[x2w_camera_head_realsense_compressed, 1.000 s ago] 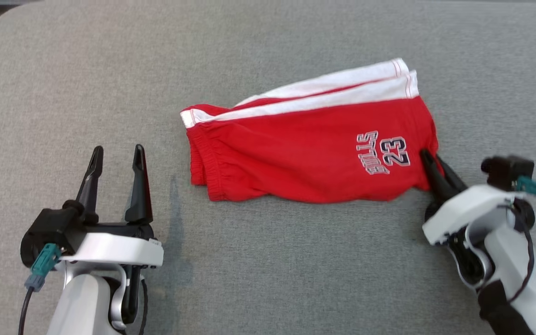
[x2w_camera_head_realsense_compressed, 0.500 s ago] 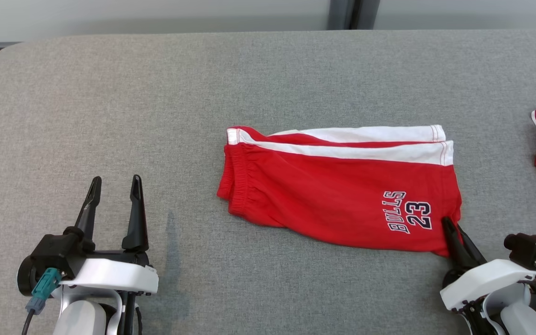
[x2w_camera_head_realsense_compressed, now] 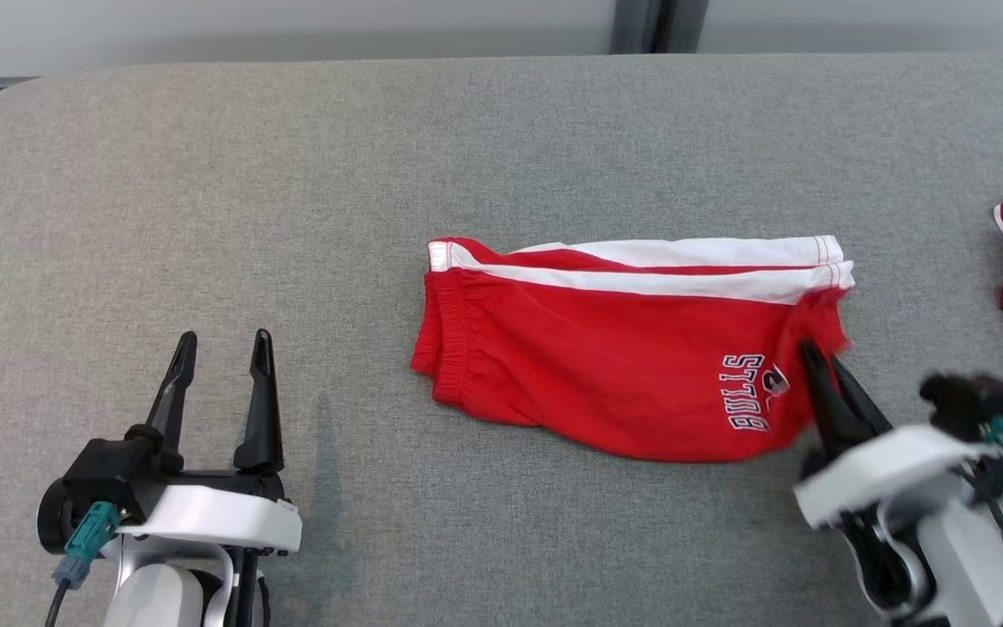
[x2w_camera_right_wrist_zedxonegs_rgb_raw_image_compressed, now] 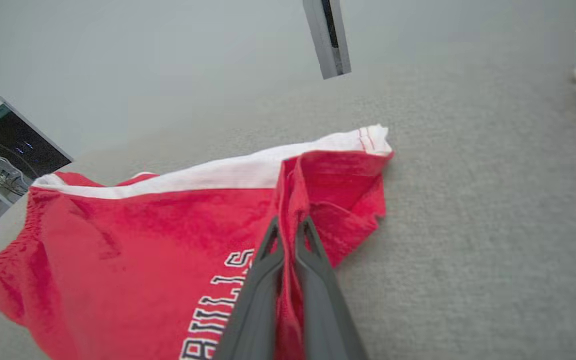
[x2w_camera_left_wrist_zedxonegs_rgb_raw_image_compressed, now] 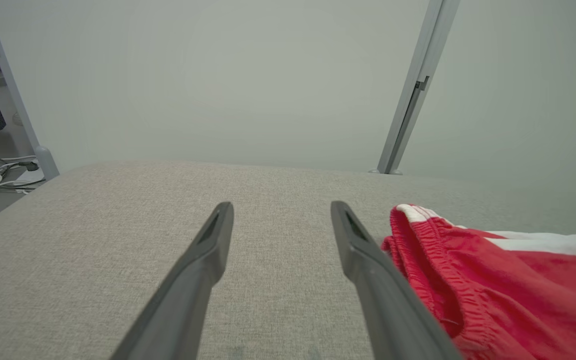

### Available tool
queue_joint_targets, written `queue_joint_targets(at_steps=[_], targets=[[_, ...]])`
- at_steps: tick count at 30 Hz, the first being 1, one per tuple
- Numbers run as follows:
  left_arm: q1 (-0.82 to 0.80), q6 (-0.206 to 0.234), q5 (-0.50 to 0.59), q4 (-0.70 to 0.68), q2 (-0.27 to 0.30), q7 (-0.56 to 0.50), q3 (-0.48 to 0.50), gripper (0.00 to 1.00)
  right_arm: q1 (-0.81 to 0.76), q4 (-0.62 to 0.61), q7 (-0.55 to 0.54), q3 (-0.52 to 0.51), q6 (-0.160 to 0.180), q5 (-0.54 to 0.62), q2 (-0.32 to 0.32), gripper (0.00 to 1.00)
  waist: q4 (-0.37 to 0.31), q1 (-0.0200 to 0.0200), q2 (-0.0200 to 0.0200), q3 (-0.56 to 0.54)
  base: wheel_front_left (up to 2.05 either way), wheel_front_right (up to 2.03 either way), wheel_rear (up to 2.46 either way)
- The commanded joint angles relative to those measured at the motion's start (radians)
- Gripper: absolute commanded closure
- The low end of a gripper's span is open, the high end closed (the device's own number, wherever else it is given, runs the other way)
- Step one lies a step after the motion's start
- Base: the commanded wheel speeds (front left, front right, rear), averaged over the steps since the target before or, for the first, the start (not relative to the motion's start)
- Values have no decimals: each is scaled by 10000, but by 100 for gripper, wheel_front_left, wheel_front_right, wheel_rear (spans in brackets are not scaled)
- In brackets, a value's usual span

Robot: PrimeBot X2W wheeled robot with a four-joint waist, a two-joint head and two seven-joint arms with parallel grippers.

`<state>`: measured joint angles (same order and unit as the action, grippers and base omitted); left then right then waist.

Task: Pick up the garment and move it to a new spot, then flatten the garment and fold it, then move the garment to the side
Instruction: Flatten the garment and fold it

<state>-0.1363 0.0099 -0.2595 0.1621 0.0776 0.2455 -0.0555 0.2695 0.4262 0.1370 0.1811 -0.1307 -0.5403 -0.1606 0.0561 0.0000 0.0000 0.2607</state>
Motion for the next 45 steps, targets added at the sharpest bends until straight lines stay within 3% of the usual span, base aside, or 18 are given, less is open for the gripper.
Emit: queue_joint_targets(at_steps=[1, 5, 10, 22, 29, 31, 32, 39, 45], targets=[[-130, 16, -61, -31, 55, -16, -14, 0, 361, -529, -126, 270, -2, 119, 79, 100, 3, 0, 0, 28, 0, 0, 0], [-251, 20, -76, -37, 32, 0, -114, 0, 1008, -1579, -670, 1246, -2, 375, 164, 100, 102, 0, 0, 72, 0, 0, 0], [-430, -16, -109, 43, -5, 26, -264, 0, 1622, -1937, -1103, 2328, -2, 314, 412, 100, 347, 0, 0, 99, 0, 0, 0], [-677, -22, -303, 327, -99, 128, -494, 0, 2625, -398, -924, 5112, -2, -734, 975, 100, 1033, 0, 0, 410, 0, 0, 0], [-684, 7, -370, 453, -126, 182, -456, 0, 2896, 582, -646, 6391, -2, -1140, 1028, 100, 1001, 0, 0, 487, 0, 0, 0], [-707, -4, -358, 475, -127, 185, -463, 0, 3016, 711, -425, 6471, -2, -1211, 1030, 51, 941, 0, 0, 487, 0, 0, 0], [-725, -18, -342, 485, -126, 187, -471, 0, 3063, 748, -310, 6497, -2, -1256, 1036, 0, 914, 0, 0, 484, 0, 0, 0], [-764, -38, -254, 531, -64, 200, -474, 0, 3373, 616, 722, 6333, -2, -1105, 895, 0, 754, 0, 0, 417, 0, 0, 0], [-623, 30, -204, 545, -28, 199, -480, 0, 2950, -63, 1229, 5141, -2, -675, 472, 0, 660, 0, 0, 279, 0, 0, 0]])
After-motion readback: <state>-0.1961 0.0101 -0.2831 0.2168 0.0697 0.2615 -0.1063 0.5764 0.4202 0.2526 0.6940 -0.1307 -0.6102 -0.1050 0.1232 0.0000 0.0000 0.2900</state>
